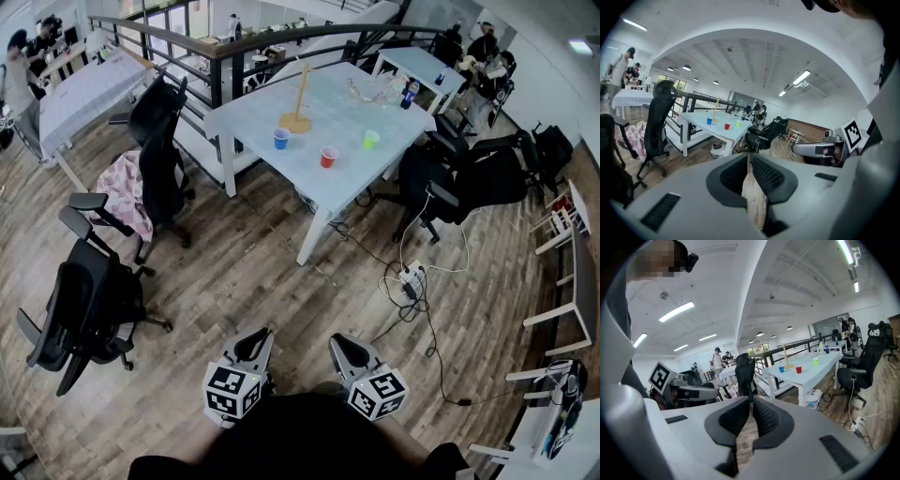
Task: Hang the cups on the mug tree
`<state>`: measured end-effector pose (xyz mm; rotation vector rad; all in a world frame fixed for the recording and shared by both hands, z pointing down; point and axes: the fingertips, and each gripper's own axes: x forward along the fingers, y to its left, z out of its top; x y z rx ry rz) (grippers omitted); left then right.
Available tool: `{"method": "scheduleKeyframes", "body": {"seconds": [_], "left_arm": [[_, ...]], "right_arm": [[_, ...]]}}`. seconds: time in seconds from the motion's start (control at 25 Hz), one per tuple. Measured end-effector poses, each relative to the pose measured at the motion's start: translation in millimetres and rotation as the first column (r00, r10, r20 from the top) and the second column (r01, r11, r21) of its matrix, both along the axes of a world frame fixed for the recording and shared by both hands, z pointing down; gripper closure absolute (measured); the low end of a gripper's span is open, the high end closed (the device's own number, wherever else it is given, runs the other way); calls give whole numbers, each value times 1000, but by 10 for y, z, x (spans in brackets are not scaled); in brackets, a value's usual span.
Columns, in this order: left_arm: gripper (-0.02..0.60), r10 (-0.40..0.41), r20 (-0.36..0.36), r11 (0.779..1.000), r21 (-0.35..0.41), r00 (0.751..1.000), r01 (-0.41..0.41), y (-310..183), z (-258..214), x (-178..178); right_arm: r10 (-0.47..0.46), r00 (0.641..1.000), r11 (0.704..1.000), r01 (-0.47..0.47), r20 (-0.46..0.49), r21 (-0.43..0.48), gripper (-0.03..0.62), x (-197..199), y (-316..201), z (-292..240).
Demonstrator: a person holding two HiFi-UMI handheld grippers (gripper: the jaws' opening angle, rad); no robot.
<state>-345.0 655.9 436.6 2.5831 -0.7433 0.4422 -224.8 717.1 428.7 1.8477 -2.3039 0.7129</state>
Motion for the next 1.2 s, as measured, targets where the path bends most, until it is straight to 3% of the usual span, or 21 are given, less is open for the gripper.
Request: {"method": "scheduleKeyframes", "body": {"seconds": [0.24,0.48,0.56,0.68,0.84,1.04,1.2], "left_arm": [[537,10,32,999,-47,999,-8,163,52,510],[537,42,-5,999,33,999,-42,108,-163,1601],[537,78,8,994,77,997,-79,137,-253,1951],[537,57,25,993,99,998,-59,101,-355,2314],[537,41,67,995,88,997,-47,45,-277,2553],[537,21,101,997,73,995,-28,-29,-247,2744],[537,1,88,999,38,996,-5,-294,-326,2730]], "right_arm": [[-2,1000,999,2,4,-38,545,512,274,28],[-3,998,1000,2,55,6,545,1421,71,99],[-20,998,999,18,53,43,546,1689,-9,42],[-45,995,995,37,89,92,545,2023,-73,-77],[-67,994,994,59,92,97,545,2280,-195,-12],[-62,988,998,57,145,40,545,2510,-274,148],[-99,982,995,100,158,1,545,2458,-588,96]]}}
